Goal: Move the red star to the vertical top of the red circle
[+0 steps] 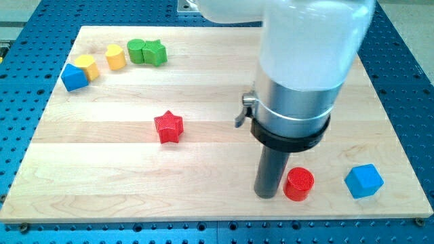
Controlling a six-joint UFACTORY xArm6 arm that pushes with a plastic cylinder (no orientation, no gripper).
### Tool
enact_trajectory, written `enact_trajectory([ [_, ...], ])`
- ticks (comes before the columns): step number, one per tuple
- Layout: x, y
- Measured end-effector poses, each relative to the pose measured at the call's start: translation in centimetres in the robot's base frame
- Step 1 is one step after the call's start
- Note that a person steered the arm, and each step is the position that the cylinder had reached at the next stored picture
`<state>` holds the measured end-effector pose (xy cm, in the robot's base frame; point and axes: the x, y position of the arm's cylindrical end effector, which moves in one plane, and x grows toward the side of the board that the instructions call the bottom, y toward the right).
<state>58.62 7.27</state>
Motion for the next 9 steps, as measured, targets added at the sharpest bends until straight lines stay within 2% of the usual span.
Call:
enact_trajectory([
  [1,-0.9,4.1],
  [2,-1.0,4.3],
  [3,-1.2,-7.3],
  [4,-1.3,-15.5],
  [6,-1.0,-15.4],
  [8,-8.8,-23.9],
  [9,-10.1,-14.9],
])
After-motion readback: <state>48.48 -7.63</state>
